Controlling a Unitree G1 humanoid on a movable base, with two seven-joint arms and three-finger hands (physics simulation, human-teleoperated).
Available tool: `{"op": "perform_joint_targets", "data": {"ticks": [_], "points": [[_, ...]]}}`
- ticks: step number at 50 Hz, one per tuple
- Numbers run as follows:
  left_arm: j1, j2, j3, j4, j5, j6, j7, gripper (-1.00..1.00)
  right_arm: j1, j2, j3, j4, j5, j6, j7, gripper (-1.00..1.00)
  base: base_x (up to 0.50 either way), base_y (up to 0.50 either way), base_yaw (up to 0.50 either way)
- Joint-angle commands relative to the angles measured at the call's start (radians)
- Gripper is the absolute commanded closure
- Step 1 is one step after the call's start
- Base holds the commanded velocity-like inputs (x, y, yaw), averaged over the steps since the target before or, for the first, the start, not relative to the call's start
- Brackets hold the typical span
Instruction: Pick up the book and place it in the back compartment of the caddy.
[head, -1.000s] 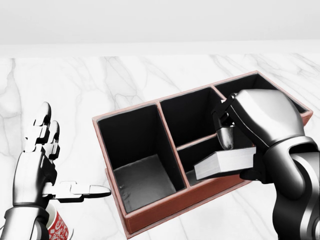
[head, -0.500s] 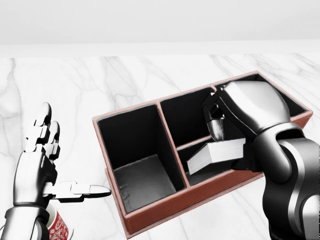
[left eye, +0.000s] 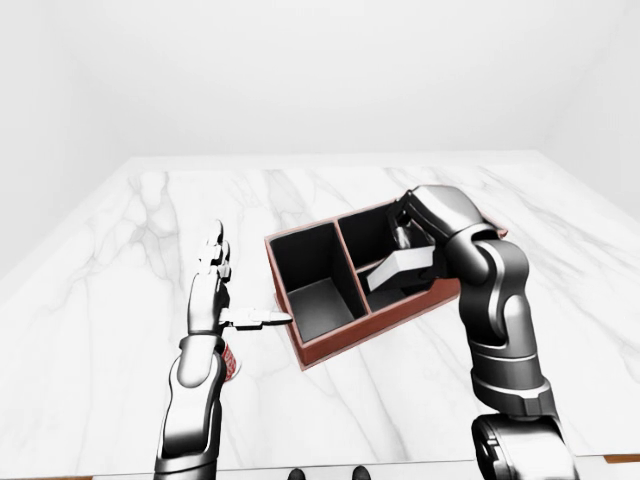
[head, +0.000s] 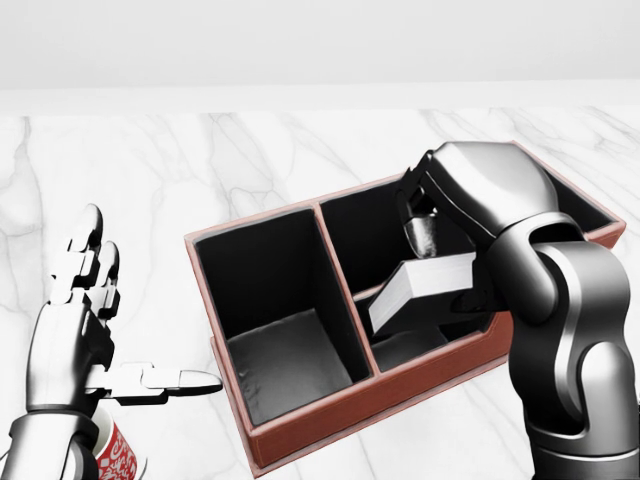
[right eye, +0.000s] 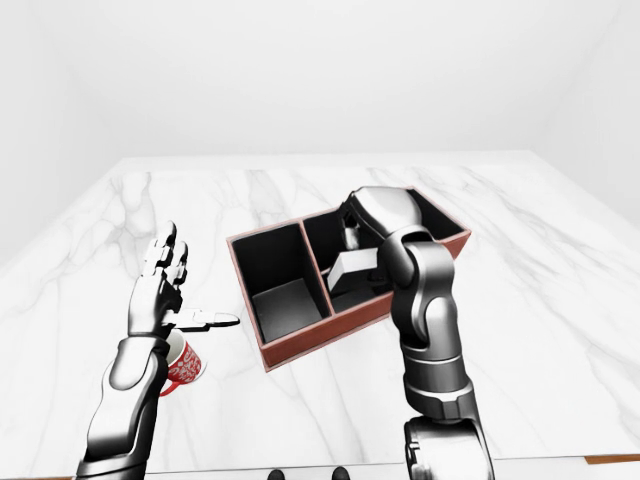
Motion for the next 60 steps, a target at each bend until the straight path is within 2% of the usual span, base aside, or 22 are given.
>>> {"op": "perform_joint_targets", "data": {"ticks": [1,14,60], "points": [[0.001,-0.001,-0.002,0.0,0.002,0.0,0.0,-1.0,-0.029,-0.004,-0.004,0.031,-0.012,0.0,-0.034,1.0,0.0,0.0,0.0],[-0.002,0.0,-0.001,0.005,0.001,0.0,0.0,-1.0,-0.039,-0.006,0.004,0.131,-0.014,0.0,-0.11,1.0,0.0,0.0,0.0],[0.0,-0.001,-0.005,0.003,0.004,0.0,0.0,-1.0,-0.011,-0.003,0.017,0.228,-0.024,0.0,-0.194,1.0,0.0,0.0,0.0]]}}
